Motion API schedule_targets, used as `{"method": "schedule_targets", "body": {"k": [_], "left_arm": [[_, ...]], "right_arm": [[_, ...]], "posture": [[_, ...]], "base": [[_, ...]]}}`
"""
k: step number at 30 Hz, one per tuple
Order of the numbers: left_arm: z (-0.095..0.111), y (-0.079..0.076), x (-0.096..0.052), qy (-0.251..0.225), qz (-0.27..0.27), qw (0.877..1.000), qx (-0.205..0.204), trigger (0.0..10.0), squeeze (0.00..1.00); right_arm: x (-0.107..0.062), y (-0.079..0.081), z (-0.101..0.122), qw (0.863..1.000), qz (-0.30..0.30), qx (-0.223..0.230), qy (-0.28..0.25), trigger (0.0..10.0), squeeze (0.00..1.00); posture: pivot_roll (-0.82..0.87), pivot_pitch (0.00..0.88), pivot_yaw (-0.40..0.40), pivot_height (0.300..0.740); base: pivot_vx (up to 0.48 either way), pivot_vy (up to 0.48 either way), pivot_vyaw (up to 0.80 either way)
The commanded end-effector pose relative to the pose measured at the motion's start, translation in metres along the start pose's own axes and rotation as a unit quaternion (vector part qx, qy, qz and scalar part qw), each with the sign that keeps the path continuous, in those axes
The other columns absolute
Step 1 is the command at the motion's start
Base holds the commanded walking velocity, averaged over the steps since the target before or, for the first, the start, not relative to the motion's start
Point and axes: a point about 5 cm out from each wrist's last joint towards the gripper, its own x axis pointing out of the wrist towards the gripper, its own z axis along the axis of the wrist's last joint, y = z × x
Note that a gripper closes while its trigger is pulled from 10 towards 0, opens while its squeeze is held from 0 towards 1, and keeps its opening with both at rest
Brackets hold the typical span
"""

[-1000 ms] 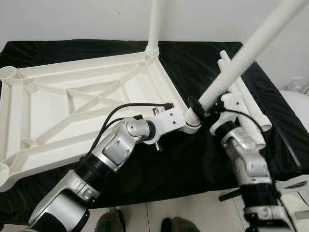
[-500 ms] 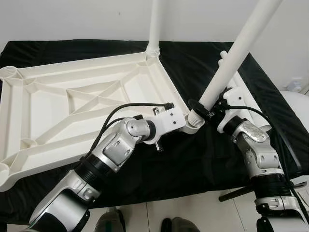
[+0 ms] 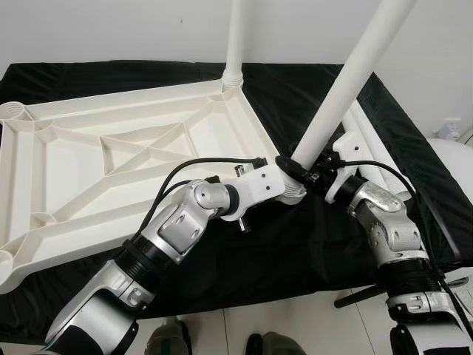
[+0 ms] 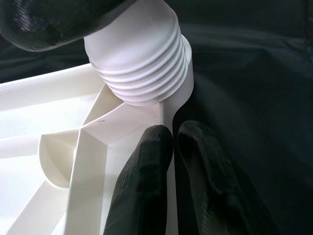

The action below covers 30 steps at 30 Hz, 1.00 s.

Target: Building children table

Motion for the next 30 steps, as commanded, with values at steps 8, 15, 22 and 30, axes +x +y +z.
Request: {"method": "schedule_targets", "body": {"k": [8, 15, 22, 30], "left_arm": [[0.001, 0.001, -0.001, 0.001, 0.0, 1.0, 0.0, 10.0, 0.0], [0.0, 0.0, 0.0, 0.001, -0.001, 1.0, 0.0, 10.0, 0.0], [0.001, 0.0, 0.0, 0.001, -0.002, 1.0, -0.001, 10.0, 0.0], [0.0, 0.0, -0.001, 0.002, -0.001, 1.0, -0.002, 10.0, 0.0]], "right_arm": [[-0.012, -0.018, -0.022, 0.996, -0.044, -0.005, 0.082, 10.0, 0.0], [-0.016, -0.02, -0.019, 0.996, -0.036, -0.008, 0.083, 10.0, 0.0], [-0.012, -0.012, -0.02, 0.997, -0.012, 0.007, 0.077, 10.0, 0.0], [-0.005, 0.004, -0.023, 0.997, 0.032, 0.019, 0.068, 10.0, 0.0]], "posture": [[0.02, 0.089, -0.04, 0.74], [0.02, 0.091, -0.039, 0.74], [0.02, 0.091, -0.04, 0.74], [0.03, 0.091, -0.042, 0.74]], "base": [[0.0, 0.0, 0.0], [0.0, 0.0, 0.0], [0.0, 0.0, 0.0], [0.0, 0.0, 0.0]]}}
